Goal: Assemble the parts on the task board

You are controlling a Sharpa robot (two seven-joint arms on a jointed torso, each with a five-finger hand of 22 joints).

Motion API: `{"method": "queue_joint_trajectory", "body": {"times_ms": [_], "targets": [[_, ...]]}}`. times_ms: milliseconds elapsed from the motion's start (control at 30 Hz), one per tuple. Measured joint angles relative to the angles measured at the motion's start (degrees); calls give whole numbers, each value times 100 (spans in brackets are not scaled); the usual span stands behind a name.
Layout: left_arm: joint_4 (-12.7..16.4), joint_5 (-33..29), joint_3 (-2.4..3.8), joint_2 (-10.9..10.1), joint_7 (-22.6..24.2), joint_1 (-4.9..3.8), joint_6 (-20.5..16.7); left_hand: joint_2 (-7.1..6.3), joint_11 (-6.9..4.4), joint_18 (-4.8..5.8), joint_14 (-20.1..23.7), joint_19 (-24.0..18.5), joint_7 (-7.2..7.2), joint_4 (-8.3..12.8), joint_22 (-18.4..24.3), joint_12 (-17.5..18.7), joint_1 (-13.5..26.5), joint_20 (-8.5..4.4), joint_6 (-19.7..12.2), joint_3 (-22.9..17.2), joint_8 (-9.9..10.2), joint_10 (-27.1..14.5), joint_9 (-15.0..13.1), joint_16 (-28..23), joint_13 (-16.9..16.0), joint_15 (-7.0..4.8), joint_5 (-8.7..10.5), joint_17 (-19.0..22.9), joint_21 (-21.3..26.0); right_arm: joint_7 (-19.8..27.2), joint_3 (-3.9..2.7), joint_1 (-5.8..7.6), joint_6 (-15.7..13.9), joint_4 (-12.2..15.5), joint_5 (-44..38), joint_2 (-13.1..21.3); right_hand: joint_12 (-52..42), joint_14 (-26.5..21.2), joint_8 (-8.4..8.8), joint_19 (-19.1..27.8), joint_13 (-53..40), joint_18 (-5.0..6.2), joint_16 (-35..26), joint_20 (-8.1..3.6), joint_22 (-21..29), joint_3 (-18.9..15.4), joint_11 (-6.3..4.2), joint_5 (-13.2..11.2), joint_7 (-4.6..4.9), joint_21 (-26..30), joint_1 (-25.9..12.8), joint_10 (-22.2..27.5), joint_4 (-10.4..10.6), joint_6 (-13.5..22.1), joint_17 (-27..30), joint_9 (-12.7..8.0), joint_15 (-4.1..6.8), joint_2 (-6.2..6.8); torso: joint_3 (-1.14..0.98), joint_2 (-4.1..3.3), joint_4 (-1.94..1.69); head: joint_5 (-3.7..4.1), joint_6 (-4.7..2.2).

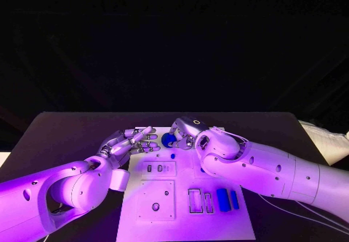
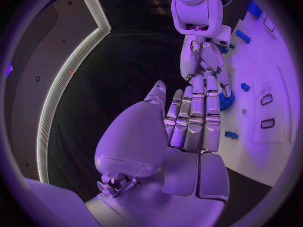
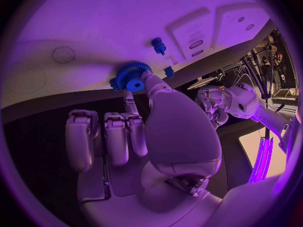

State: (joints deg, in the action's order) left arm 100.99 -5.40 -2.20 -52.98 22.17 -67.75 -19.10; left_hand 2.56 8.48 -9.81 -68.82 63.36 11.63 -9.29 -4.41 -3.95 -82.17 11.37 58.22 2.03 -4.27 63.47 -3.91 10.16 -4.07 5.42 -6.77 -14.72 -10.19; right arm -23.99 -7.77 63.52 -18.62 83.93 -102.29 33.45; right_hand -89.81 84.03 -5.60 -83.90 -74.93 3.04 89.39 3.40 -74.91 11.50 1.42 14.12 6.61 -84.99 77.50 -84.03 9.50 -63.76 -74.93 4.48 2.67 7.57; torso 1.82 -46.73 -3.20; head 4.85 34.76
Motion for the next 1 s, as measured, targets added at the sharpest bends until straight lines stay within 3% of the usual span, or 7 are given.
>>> {"method": "queue_joint_trajectory", "body": {"times_ms": [67, 233, 467, 600, 833, 1000], "targets": [[-2, 0, 0, 1, -2, 0, 3, 0, 0, 0, 10, 0, 0, 7, 0, 0, 0, 0, 0, -7, 0, 0, 0, 0, 0, -10, 0, 0, 0, -2, 2, 0, 4, -6, -3, -5, 0, 0, 56, 0, 0, 0, -24, 0, 0, 8, 0, -44, -17, 0, -23, 0, 8, 45, 0, 34, 0, 23, 0, 1, 0, -4, 1], [-7, 0, 0, 3, -8, 0, 10, 0, 0, 1, 10, 0, 0, 7, 0, 0, 0, 0, 0, -7, 0, 0, 0, 0, 0, -10, 0, 0, 0, -3, 12, 2, 20, -39, -3, -22, 367, -1, 178, -8, 1, 1, -118, 56, 0, 13, 61, -128, 85, 44, -112, 3, 49, 288, 0, 1, -62, 110, 0, 1, 2, -5, 2], [-7, 0, 0, 5, -12, 0, 15, 0, 0, 0, 10, 0, 0, 7, 0, 0, 0, 0, 0, -7, 0, 0, 0, 0, 0, -10, 0, 1, 0, -5, 20, 14, 25, -61, 10, -37, 452, 0, 186, 20, 1, 1, -142, 84, 1, -58, 101, -278, 129, 44, -250, 3, 164, 442, 1, -30, -104, 186, 2, 2, 1, 7, 4], [-7, 0, 0, 4, -14, 0, 17, 0, 0, 0, 10, 0, 0, 7, 0, 0, 0, 0, 0, -7, 0, 0, 0, 0, 0, -10, 0, -4, 0, -5, 22, 17, 25, -54, 29, -39, 476, 0, 186, 8, 1, 1, -142, 96, 1, -102, 101, -282, 123, 44, -365, 3, 270, 449, 1, -30, -104, 176, 2, 2, 1, 8, 6], [-4, 0, 0, 1, -19, 0, 20, 0, 0, 1, 10, 0, 0, 7, 5, 0, 0, 0, 0, -7, 0, 0, 0, 0, 0, -10, 0, -9, 21, 1, 32, 24, 95, -78, 104, -70, 476, 0, 186, 21, 2, 1, -142, 125, -4, -142, 101, -81, 124, 51, -709, 3, 659, 449, 1, -5, -104, 88, 2, 2, 1, 5, 7], [-4, 0, 0, 4, -24, 0, 23, 0, 0, 0, 10, 0, 0, 7, 5, 0, 0, 0, 0, -7, 0, 0, 0, 0, 0, -10, 0, -14, 21, 1, 38, 48, 184, -141, 146, -112, 476, 0, 187, 21, 2, 1, -142, 125, -4, -153, 101, -47, 124, 67, -829, 3, 688, 449, 2, -1, -104, 74, 1, 1, 1, 8, 9]]}}
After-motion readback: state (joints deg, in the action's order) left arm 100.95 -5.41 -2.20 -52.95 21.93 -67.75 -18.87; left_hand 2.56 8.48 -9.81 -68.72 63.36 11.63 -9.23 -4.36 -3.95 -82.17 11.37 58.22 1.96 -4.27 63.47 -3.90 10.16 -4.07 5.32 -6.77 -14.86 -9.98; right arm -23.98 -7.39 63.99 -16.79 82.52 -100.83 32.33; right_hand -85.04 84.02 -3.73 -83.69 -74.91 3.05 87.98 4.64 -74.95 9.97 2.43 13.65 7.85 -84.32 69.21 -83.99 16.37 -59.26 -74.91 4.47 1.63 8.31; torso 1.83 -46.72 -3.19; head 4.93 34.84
